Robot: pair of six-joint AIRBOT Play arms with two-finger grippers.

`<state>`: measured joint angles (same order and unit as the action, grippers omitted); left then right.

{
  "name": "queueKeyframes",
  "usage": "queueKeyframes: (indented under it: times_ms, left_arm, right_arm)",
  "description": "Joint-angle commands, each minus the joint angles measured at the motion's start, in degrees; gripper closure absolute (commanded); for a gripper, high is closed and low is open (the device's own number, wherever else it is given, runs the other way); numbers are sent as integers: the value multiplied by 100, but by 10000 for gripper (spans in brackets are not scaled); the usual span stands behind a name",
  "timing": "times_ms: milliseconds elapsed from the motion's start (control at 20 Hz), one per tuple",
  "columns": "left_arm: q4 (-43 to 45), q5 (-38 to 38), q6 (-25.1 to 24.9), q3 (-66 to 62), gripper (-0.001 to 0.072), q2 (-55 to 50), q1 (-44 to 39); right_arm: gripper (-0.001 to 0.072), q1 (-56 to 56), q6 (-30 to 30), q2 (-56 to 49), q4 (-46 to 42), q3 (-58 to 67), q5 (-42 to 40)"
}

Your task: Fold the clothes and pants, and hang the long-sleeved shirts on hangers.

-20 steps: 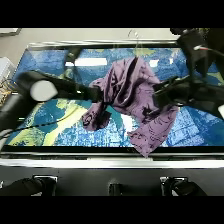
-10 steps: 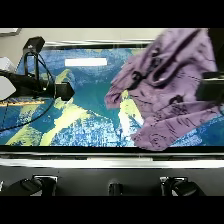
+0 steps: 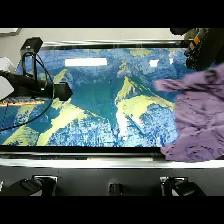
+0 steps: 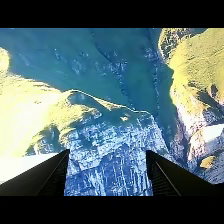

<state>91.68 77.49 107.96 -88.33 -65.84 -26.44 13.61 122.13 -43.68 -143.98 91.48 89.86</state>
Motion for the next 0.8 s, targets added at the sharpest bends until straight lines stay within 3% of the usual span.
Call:
queueKeyframes:
  times_ms: [0, 400, 600, 750]
  left_arm:
    - [9, 4, 0, 2, 153, 4, 4]
    - [7, 4, 0, 2, 153, 4, 4]
    - [7, 4, 0, 2, 153, 4, 4]
    - [7, 4, 0, 2, 153, 4, 4]
  right_arm:
    - [672, -997, 472, -116, -603, 149, -57]
    - [672, -3950, 317, -688, -20, 153, -1899]
    - [672, -4411, 820, -933, 101, 153, -2887]
    - [672, -4411, 1215, -1126, -339, 153, -3311]
